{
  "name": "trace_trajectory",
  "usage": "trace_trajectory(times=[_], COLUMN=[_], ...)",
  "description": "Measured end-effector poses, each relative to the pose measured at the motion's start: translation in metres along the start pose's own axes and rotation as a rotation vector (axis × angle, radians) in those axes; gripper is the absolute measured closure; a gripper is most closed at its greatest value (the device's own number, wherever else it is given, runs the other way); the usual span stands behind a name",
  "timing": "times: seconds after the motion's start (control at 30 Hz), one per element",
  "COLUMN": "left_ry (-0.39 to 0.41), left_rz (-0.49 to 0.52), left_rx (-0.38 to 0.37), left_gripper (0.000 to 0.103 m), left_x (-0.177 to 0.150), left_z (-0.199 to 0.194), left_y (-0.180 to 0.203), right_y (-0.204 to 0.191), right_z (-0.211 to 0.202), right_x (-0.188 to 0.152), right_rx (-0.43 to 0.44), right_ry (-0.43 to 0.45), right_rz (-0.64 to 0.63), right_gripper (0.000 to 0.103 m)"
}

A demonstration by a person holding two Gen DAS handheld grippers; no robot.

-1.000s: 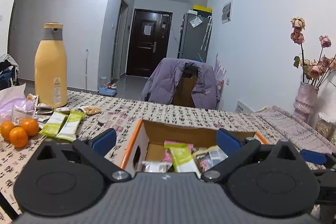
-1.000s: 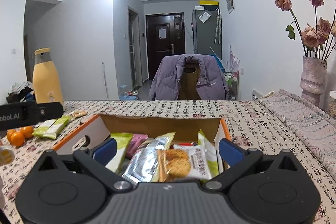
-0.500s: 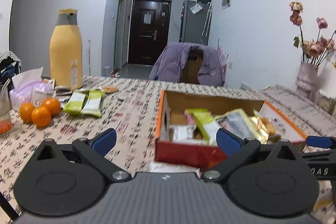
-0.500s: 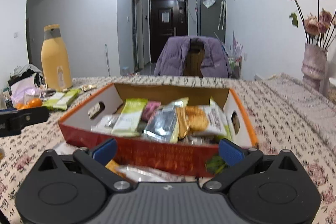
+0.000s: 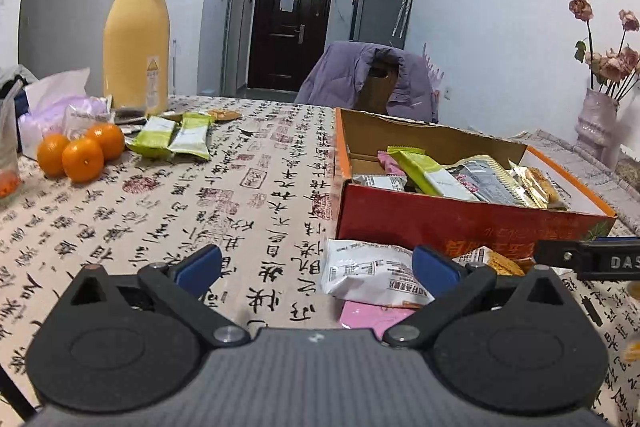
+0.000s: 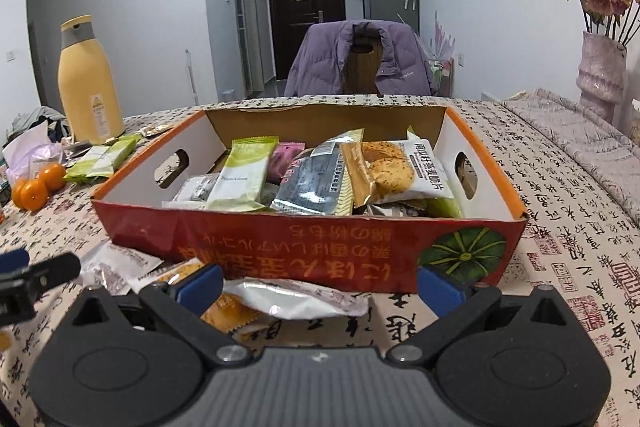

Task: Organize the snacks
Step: 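Grasp a silver-and-orange bar with the right gripper while the left gripper grasps a white printed packet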

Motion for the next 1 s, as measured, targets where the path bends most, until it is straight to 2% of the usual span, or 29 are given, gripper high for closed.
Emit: trace_trajectory(times=[0.2, 0.3, 0.37, 0.43, 0.83, 0.9, 1.0], left_ry=[0.009, 0.01, 0.003, -0.003, -0.014, -0.015, -0.017], left_rz=[0.024, 0.031, 0.026, 0.016, -0.004, -0.005, -0.008], left_rx=[-0.023, -0.029, -0.033, -0.036, -0.045, -0.044, -0.044], left_gripper=[0.0, 0.0, 0.0, 0.0, 0.0, 0.0, 0.0], left_x=[-0.003, -0.004, -0.004, -0.004, -0.005, -0.005, -0.005], left_z=[-0.001, -0.001, 0.0, 0.001, 0.001, 0.001, 0.001], left_y=[0.005, 0.008, 0.008, 0.006, 0.003, 0.003, 0.003], right_y=[-0.003, -0.002, -0.001, 0.002, 0.006, 0.007, 0.011], right_z=[0.015, 0.018, 0.02, 0.021, 0.013, 0.012, 0.008], right_x=[-0.005, -0.01, -0.013, -0.015, -0.027, -0.028, -0.028], right_rx=[-0.026, -0.027, -0.022, -0.012, 0.001, 0.012, 0.02], right_ry=[-0.039, -0.05, -0.067, -0.084, -0.092, -0.087, -0.078], right_rz=[0.026, 0.035, 0.033, 0.037, -0.06, -0.07, -0.069], right_gripper=[0.003, 0.017, 0.03, 0.035, 0.034, 0.036, 0.047])
Point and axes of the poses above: each gripper's, at about its wrist camera, not at the fingertips, and z roughly the way its jaws point, y to its right, x to its top, the point moved 3 cm from there along z, roughly the way its jaws point, and after that the axes turned 7 degrees about y, right-handed, at the moved point
